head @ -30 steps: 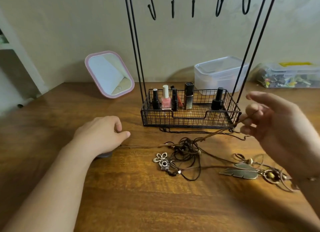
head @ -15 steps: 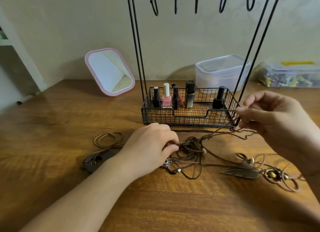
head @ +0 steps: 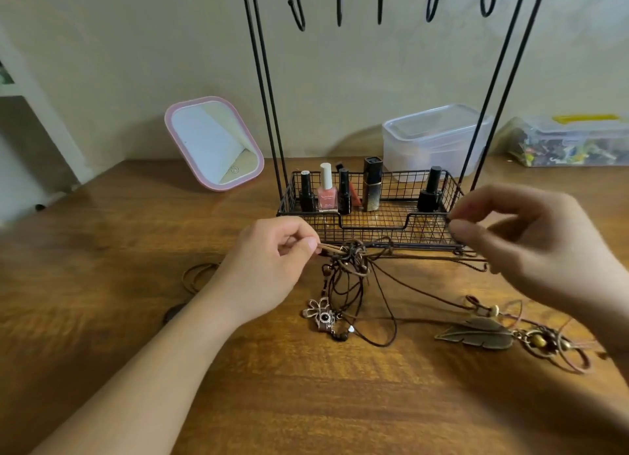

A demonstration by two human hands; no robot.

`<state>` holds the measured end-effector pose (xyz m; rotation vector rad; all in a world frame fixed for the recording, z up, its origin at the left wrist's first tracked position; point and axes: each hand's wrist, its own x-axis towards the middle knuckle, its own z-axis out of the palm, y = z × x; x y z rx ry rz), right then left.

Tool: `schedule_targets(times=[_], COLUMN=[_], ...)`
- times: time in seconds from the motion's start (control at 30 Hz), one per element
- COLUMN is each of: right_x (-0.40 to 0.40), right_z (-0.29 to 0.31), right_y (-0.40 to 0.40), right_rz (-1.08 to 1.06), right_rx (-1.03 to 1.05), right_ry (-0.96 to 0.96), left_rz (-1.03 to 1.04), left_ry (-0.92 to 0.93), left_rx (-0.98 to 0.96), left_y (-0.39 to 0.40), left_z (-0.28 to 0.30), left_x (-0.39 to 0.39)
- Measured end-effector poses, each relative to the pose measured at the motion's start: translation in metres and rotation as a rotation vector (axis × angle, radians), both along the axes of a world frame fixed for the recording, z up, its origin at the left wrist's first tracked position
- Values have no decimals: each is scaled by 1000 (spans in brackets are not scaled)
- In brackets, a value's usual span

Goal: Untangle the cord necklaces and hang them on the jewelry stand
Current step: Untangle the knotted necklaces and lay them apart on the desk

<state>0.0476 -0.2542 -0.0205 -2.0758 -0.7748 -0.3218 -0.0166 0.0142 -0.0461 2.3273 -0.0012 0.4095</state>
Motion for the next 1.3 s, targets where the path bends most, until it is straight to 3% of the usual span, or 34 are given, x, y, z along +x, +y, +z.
schedule_targets(times=[0.1, 0.3, 0.53, 0.73, 0.9, 1.13, 1.3], right_x=[-6, -12, -3, -7, -8, -16, -20], right_z=[-1, 1, -9, -18, -24, -26, -20], right_y=[6, 14, 13, 21, 25, 39, 45], right_rz=[34, 26, 112, 235, 289, 436, 341], right_rx=[-217, -380, -308, -124, -22, 193, 152], right_ry=[-78, -218, -265, -92, -7, 332, 285], left_rz=[-14, -81, -155, -235, -268, -302, -311], left_ry=[-8, 78, 104, 12, -30, -119, -117], left_rx=[-156, -209, -164, 12, -61, -150, -167], left_y=[0, -2, 3, 1, -4, -8, -9], left_z=[5, 10, 7, 6, 2, 0, -2], left_x=[-3, -9, -8, -8, -7, -5, -5])
